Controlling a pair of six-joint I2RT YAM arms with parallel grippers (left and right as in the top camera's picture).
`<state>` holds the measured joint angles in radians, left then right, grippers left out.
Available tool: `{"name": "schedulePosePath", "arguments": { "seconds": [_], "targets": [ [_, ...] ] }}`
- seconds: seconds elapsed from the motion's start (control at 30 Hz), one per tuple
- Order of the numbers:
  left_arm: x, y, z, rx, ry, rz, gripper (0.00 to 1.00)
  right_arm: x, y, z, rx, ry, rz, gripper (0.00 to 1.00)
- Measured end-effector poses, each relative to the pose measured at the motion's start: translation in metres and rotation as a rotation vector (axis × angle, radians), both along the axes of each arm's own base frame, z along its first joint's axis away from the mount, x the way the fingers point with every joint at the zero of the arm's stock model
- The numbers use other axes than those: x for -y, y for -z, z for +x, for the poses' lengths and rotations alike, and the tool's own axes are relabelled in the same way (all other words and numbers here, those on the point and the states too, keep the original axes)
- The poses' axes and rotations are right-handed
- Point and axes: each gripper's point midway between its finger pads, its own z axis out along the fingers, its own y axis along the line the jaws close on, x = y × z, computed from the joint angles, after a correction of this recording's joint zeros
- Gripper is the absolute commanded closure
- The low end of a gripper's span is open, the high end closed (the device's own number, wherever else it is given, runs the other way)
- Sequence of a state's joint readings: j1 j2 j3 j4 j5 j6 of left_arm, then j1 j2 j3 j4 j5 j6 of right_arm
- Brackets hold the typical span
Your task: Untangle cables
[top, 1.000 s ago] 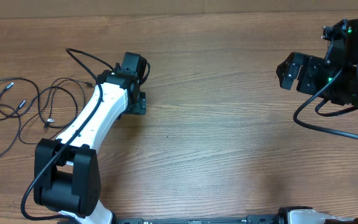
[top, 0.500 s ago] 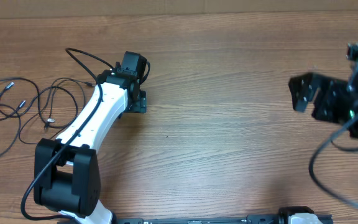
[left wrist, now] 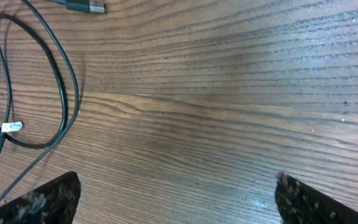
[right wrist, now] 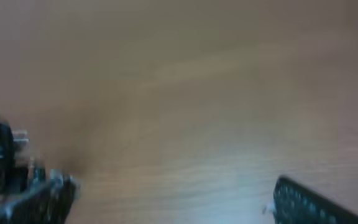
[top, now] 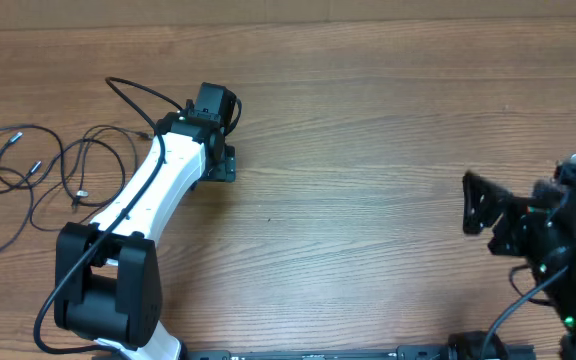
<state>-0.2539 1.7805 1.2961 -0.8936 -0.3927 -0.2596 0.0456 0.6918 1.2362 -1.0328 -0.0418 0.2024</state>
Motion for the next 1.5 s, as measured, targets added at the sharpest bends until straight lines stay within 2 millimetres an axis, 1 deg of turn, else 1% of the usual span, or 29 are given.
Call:
{"name": "schedulePosePath", "arguments": {
  "seconds": [0.03,0.07,0.1,0.17,0.2,0.23,0.33,0.4,0.47,0.57,0.63,0.67,0.8,0.93,1.0,1.07,1.1,1.27,1.5],
  "targets": [
    [0.0,0.0,0.0,0.0,0.0,0.0,0.0,0.0,-0.007,0.009,0.095,-0.001,-0.009,0.0],
    [0.0,0.0,0.0,0.001,0.0,0.0,0.01,0.0,-0.022,0.02,0.243,-0.005,-0.025,0.0],
    [0.0,0.0,0.0,0.001,0.0,0.0,0.0,0.0,-0.022,0.025,0.3,-0.007,-0.035,0.0],
    [0.0,0.0,0.0,0.0,0.0,0.0,0.01,0.0,-0.024,0.035,0.469,-0.008,-0.066,0.0],
    [0.0,0.0,0.0,0.001,0.0,0.0,0.0,0.0,-0.016,0.037,0.497,-0.009,-0.077,0.0],
    [0.0,0.0,0.0,0.0,0.0,0.0,0.0,0.0,-0.006,0.04,0.56,-0.006,-0.094,0.0],
    [0.0,0.0,0.0,0.0,0.0,0.0,0.01,0.001,0.023,0.04,0.623,-0.003,-0.119,0.0],
    [0.0,0.0,0.0,-0.002,0.0,0.0,0.01,0.001,0.05,0.036,0.626,-0.004,-0.13,0.0],
    [0.0,0.0,0.0,0.001,0.0,0.0,0.01,0.001,0.073,0.032,0.618,-0.005,-0.134,0.0],
    [0.0,0.0,0.0,0.001,0.0,0.0,0.01,0.001,0.088,0.029,0.616,-0.006,-0.138,0.0],
    [0.0,0.0,0.0,0.001,0.0,0.0,0.01,0.001,0.103,0.029,0.6,-0.008,-0.142,0.0],
    [0.0,0.0,0.0,0.001,0.0,0.0,0.0,0.001,0.105,0.03,0.596,-0.008,-0.142,0.0],
    [0.0,0.0,0.0,0.001,0.0,0.0,0.0,-0.002,0.135,0.03,0.535,-0.032,-0.144,0.0],
    [0.0,0.0,0.0,0.0,0.0,0.0,0.01,-0.006,0.153,0.025,0.503,-0.062,-0.139,0.0],
    [0.0,0.0,0.0,0.0,0.0,0.0,0.0,-0.007,0.171,0.026,0.466,-0.069,-0.138,0.0],
    [0.0,0.0,0.0,0.001,0.0,0.0,0.0,-0.008,0.183,0.027,0.431,-0.072,-0.125,0.0],
    [0.0,0.0,0.0,0.0,0.0,0.0,0.01,-0.008,0.186,0.027,0.418,-0.072,-0.11,0.0],
    [0.0,0.0,0.0,0.001,0.0,0.0,0.0,-0.008,0.185,0.027,0.418,-0.056,-0.043,0.0],
    [0.0,0.0,0.0,0.001,0.0,0.0,0.0,-0.008,0.185,0.027,0.416,-0.053,-0.03,0.0]
  ]
}}
